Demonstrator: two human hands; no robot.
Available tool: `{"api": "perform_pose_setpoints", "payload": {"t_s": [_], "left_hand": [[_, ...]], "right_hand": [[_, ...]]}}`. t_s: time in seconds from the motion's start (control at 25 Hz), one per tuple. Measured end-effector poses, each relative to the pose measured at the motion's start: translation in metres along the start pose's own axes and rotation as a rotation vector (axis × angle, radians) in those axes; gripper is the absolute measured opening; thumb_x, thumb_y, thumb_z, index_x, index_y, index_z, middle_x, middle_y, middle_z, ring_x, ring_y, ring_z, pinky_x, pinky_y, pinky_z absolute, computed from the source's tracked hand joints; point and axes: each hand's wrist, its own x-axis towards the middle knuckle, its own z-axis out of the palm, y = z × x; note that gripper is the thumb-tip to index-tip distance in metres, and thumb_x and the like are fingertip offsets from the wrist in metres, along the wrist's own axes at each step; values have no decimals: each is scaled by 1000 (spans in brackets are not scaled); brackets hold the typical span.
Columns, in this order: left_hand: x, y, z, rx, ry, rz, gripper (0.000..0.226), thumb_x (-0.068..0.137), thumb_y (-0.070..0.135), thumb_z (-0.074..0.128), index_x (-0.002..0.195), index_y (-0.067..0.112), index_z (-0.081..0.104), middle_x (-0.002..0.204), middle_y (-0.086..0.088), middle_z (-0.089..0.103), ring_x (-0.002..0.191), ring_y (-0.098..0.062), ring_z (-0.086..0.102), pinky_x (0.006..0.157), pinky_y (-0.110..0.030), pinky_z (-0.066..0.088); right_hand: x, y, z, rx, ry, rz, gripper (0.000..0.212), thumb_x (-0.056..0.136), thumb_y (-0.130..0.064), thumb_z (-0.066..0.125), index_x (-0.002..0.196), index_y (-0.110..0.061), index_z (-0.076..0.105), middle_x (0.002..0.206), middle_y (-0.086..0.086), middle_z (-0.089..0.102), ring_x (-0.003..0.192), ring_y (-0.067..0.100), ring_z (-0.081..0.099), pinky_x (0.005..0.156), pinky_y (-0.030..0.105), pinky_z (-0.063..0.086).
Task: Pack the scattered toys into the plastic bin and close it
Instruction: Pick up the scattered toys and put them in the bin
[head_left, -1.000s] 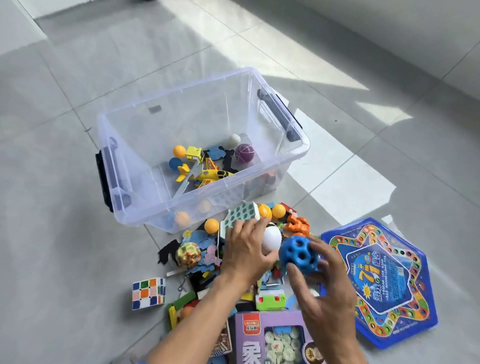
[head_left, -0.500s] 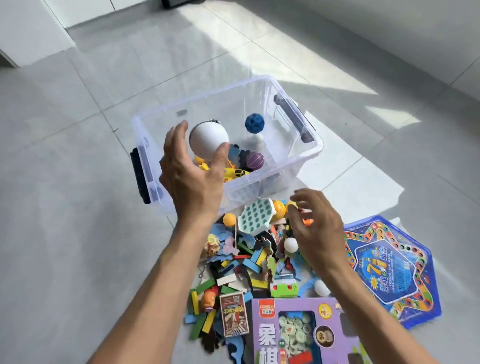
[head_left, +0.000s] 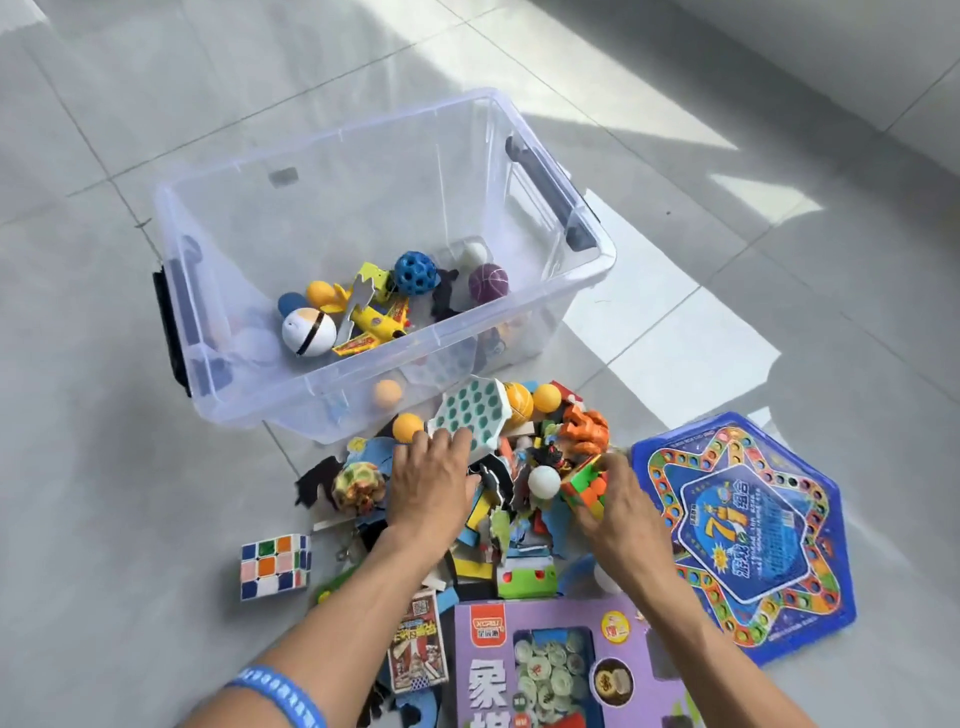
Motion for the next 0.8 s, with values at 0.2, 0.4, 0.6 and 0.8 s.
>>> {"api": "perform_pose_setpoints", "payload": {"t_s": [0.2,0.4,0.6,0.8], "left_hand": [[12,13,-15,-177,70,29,15,91,31,51,101,20,55,93,-2,70,83,-24,63,69,-34,45],[-40,-5,-77,-805,549,-154,14,84,23,71,86,26,57,74,13,71,65,-7,71,57,-25,57],[-68,6,-161,-1163,817,-231,15,83,20,70,81,27,57,75,9,73,66,-5,70,60,-19,54],[-18,-36,-203,-1348,689,-367,26,82,23,74,104,24,61,106,11,68,99,-13,68,78,-26,57]], "right_hand": [[-16,-6,-8,113,29,50,42,84,-39,66,111,-29,36,99,2,63,75,23,60,61,39,49],[-53,-80,-89,654,279,-35,40,78,-33,78,100,-26,45,78,-6,63,65,7,63,56,28,48],[-25,-187,-170,1080,355,-349,39,84,-16,76,114,-17,51,109,-19,60,100,10,69,74,20,56],[-27,-149,-144,883,281,-267,27,89,-16,68,113,-23,59,114,-6,66,96,11,69,73,37,61]]}}
